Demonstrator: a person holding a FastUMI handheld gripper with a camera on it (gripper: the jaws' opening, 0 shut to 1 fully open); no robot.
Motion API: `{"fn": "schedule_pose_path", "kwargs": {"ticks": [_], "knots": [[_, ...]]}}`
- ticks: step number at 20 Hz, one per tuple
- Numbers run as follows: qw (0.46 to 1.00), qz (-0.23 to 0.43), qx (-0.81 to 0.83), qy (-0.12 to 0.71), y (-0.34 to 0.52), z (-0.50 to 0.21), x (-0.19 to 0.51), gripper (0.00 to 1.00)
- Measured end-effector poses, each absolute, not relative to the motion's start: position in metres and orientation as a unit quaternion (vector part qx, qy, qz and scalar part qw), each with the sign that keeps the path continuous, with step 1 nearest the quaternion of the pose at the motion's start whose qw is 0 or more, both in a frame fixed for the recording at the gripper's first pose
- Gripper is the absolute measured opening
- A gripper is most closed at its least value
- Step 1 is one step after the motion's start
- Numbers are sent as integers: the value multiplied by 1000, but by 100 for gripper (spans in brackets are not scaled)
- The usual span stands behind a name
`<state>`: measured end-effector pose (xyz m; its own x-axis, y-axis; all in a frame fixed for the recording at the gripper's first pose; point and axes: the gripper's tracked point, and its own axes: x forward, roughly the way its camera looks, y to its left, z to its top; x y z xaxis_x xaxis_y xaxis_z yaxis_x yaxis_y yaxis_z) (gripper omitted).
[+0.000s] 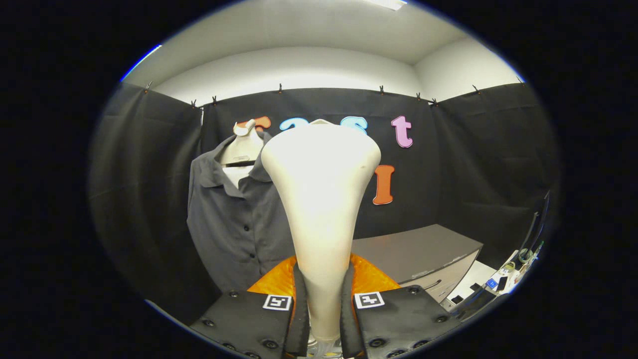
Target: Iron the clothes twice with a garment steamer, once on the left side and once on the right side.
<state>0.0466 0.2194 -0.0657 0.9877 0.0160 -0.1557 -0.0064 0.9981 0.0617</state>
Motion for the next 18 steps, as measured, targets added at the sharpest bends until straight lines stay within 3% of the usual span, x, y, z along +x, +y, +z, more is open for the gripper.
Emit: {"fn": "schedule_pose_path", "kwargs": {"ticks": [9, 18], "knots": [[997, 34, 32, 54, 135, -18, 78, 32], [993, 51, 59, 88, 72, -61, 80, 32]]}}
